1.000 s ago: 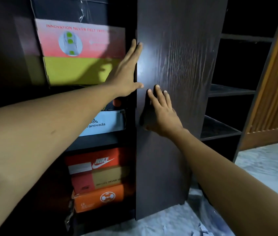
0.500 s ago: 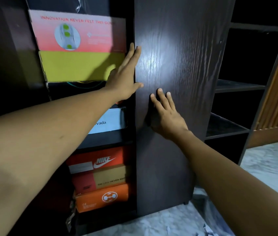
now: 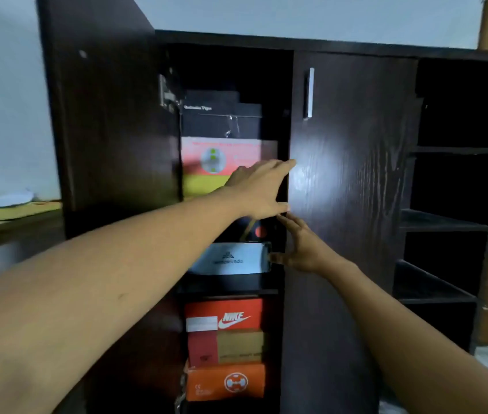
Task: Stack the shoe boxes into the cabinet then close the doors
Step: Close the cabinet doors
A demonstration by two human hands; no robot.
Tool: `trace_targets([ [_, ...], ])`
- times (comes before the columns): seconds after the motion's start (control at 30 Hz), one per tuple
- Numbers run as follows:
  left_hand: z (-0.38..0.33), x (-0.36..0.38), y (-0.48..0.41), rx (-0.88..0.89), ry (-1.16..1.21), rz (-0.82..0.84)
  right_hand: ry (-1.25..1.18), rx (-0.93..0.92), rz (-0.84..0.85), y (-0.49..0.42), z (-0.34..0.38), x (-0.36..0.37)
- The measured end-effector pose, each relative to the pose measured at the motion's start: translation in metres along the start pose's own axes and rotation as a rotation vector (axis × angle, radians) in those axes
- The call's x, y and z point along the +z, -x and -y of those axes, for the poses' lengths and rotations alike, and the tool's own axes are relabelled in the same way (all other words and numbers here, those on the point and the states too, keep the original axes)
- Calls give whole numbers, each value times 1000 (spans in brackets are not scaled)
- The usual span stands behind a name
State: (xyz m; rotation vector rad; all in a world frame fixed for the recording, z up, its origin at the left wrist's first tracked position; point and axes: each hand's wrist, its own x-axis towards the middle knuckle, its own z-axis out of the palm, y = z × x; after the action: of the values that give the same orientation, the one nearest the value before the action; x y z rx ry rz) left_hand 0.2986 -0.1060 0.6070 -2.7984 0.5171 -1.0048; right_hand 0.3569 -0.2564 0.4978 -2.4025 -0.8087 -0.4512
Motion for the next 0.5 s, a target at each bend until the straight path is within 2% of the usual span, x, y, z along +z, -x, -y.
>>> trace_targets([
  [0.23, 22, -121, 108, 42, -319, -370, -186, -253, -27, 16, 144, -10],
  [0.4, 76, -158, 176, -85, -273, -476, -373, -298, 63, 29, 222, 2],
  [0.5, 104, -161, 207, -197, -223, -521, -403, -307, 82, 32, 253, 15],
])
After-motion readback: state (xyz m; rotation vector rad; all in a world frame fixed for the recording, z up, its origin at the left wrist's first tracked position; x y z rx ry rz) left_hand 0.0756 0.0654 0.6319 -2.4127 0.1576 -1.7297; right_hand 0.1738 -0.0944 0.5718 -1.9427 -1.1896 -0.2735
